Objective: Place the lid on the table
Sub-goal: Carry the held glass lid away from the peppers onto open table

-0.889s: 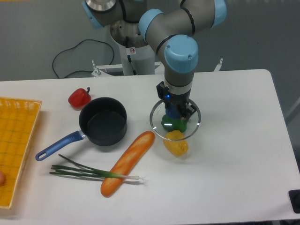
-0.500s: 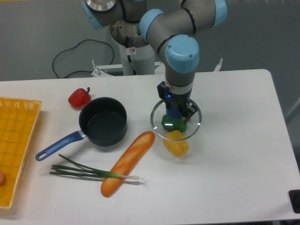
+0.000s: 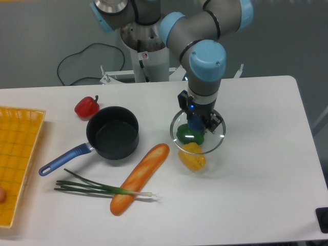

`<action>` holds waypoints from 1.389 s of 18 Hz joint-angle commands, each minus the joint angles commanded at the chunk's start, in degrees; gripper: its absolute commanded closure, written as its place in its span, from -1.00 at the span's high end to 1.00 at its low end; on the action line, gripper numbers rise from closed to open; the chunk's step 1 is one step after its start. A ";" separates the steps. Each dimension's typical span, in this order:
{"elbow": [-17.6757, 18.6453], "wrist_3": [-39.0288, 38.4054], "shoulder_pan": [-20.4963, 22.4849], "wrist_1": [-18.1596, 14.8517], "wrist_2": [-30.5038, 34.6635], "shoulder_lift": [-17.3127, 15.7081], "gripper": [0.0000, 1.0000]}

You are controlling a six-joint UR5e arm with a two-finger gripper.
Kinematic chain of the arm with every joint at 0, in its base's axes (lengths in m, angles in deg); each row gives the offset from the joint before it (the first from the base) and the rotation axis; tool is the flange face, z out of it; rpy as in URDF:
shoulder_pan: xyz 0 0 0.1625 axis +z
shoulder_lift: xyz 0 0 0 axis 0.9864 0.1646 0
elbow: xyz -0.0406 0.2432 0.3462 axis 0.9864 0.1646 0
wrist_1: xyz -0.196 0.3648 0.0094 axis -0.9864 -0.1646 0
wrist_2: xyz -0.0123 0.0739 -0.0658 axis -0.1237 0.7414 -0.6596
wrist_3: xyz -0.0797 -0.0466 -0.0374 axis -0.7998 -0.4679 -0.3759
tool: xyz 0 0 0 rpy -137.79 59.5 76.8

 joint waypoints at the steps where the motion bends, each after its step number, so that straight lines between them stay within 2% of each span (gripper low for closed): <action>1: 0.00 0.00 0.26 0.00 0.00 0.00 0.10; 6: -1.14 2.28 1.84 0.09 -0.09 1.76 0.10; 12: -4.22 2.20 4.92 -0.35 -0.09 4.57 0.10; 18: -5.54 1.93 8.43 -0.44 -1.05 6.94 0.10; 25: -6.59 2.20 10.20 -0.26 -1.58 9.84 0.10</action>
